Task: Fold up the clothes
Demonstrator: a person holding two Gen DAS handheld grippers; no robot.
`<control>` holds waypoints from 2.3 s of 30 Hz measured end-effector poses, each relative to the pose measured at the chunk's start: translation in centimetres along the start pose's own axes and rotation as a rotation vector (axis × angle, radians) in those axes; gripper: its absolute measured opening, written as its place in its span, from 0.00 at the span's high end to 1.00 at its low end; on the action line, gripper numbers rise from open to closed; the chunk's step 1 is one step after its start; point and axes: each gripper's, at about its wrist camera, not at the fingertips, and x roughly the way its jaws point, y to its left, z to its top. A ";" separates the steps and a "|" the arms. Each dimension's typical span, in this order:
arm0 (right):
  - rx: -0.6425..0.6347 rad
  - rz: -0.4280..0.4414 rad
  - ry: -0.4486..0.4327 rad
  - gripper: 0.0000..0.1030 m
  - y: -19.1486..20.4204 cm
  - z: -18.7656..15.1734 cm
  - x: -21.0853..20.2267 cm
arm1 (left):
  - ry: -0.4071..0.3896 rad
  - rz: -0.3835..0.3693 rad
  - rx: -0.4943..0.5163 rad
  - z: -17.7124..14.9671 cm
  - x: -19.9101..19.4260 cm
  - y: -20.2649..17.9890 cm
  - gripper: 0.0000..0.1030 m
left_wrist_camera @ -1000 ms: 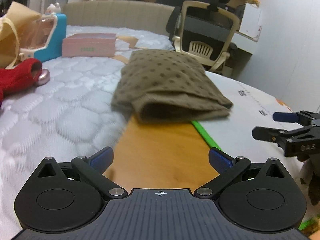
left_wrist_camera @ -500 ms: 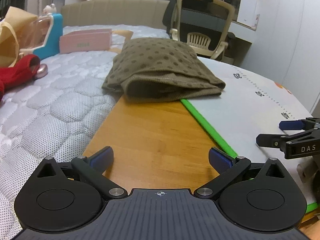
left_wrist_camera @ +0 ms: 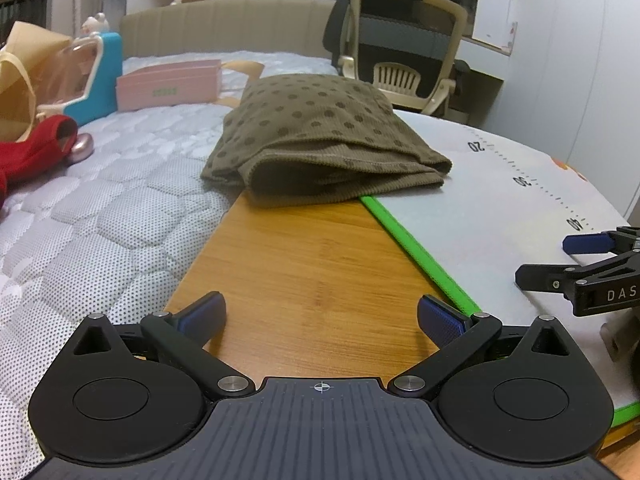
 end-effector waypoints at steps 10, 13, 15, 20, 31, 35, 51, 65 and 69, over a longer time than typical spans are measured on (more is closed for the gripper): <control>0.002 0.001 -0.002 0.00 0.0 0.0 0.0 | 0.002 0.004 0.007 0.0 0.1 0.0 0.00; 0.003 0.002 -0.002 0.00 0.0 0.0 0.0 | 0.002 0.004 0.008 0.0 0.1 0.0 0.00; 0.003 0.002 -0.003 0.00 0.0 -0.1 0.0 | 0.002 0.005 0.009 0.0 0.1 0.0 0.00; 0.006 0.003 -0.004 0.00 -0.1 0.0 0.0 | 0.004 0.007 0.013 0.0 0.1 -0.1 0.00; 0.011 0.004 -0.007 0.00 0.0 -0.1 0.0 | -0.005 -0.004 -0.004 0.0 0.0 0.2 0.00; 0.012 0.003 -0.007 0.00 0.0 -0.1 0.0 | -0.001 0.006 0.010 0.0 0.0 -0.1 0.00; 0.013 0.002 -0.008 0.00 0.0 -0.1 -0.1 | 0.000 0.009 0.019 -0.1 0.1 -0.1 0.00; 0.013 0.001 -0.008 0.00 -0.2 -0.1 -0.1 | 0.001 0.009 0.022 -0.1 0.2 -0.1 0.00; 0.013 0.001 -0.008 0.00 -0.2 -0.1 -0.1 | 0.001 0.009 0.025 -0.1 0.2 -0.1 0.00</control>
